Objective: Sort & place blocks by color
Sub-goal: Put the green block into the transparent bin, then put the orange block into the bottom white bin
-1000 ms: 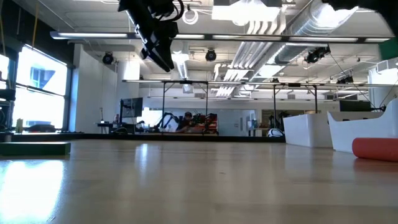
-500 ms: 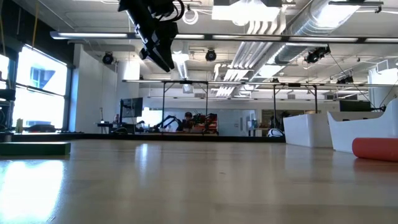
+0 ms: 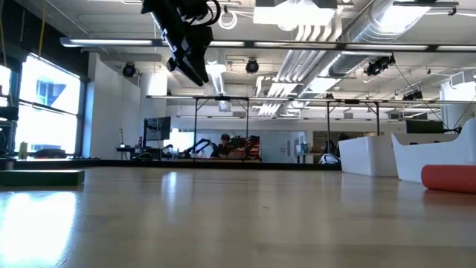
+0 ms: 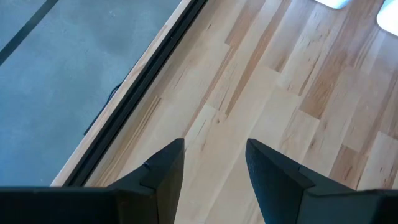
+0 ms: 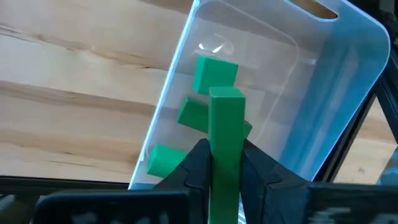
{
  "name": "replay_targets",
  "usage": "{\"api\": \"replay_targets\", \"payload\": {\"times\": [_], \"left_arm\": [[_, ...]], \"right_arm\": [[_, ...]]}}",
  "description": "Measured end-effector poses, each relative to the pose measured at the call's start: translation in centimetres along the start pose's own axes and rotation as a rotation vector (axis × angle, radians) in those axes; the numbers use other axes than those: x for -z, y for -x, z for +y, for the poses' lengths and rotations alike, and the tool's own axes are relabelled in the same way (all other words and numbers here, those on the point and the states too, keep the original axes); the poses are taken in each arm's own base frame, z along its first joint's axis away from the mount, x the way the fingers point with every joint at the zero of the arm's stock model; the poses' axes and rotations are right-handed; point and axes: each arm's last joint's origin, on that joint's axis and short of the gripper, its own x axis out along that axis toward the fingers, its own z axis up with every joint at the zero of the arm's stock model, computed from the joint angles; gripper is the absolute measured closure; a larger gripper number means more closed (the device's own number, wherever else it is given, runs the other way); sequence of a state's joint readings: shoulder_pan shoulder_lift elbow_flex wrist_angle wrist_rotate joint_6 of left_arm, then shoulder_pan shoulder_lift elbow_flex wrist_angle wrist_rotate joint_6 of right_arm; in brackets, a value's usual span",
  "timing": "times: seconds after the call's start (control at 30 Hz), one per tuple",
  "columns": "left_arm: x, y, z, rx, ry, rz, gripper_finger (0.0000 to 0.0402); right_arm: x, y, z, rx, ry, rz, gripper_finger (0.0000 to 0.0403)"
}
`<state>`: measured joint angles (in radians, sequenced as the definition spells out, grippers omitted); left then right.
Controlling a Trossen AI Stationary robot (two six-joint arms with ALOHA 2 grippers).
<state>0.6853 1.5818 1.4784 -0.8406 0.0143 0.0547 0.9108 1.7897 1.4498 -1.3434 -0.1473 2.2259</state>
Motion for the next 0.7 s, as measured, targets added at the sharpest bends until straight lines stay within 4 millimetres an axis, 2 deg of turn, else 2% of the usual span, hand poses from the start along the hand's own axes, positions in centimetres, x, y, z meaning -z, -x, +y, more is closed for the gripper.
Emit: {"api": "replay_targets", "payload": {"times": [0.17, 0.33, 0.7], "left_arm": [[0.0, 0.0, 0.0, 0.0, 0.0, 0.0, 0.0241], [0.0, 0.0, 0.01, 0.0, 0.0, 0.0, 0.0241], [0.01, 0.0, 0.01, 0.0, 0.003, 0.001, 0.0241]], "right_arm": [[0.17, 0.01, -0.06, 0.032, 0.006, 0.052, 0.0356], [0.31, 0.02, -0.17, 0.067, 0.033, 0.1, 0.0323], [-0.36, 0.12, 0.38, 0.027, 0.005, 0.058, 0.0253]]}}
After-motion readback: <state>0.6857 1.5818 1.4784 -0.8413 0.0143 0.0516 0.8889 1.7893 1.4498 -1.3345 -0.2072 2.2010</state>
